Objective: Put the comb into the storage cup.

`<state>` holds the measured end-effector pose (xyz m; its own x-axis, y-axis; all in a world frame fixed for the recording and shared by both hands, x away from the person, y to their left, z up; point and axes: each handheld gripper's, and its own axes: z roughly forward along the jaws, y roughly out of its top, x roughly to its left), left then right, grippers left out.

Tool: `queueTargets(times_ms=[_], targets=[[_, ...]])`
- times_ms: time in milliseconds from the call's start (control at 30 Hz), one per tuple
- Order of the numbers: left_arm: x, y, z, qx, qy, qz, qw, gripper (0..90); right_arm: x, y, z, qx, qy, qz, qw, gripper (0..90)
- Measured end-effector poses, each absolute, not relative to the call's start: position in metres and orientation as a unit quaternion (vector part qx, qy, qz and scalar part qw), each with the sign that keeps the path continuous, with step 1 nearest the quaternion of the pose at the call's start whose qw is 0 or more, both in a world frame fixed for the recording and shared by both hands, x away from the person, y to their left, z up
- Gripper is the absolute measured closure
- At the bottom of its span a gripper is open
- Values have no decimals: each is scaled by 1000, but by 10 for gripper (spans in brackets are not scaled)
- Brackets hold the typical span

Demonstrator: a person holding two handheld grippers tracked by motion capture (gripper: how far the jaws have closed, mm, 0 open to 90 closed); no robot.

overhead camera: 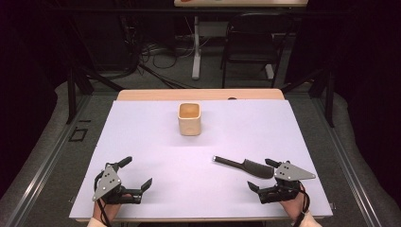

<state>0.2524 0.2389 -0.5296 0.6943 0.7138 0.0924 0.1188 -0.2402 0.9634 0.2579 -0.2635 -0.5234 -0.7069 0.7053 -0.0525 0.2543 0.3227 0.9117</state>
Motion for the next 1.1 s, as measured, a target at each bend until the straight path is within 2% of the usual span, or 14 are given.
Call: queueTargets(times_ms=[867,1100], targets=[[254,238,-530,743,282,265,547,1,282,-236,-521,308,801,473,201,0],[254,238,-530,743,281,265,546,1,295,-226,-522,311,809,467,173,0]])
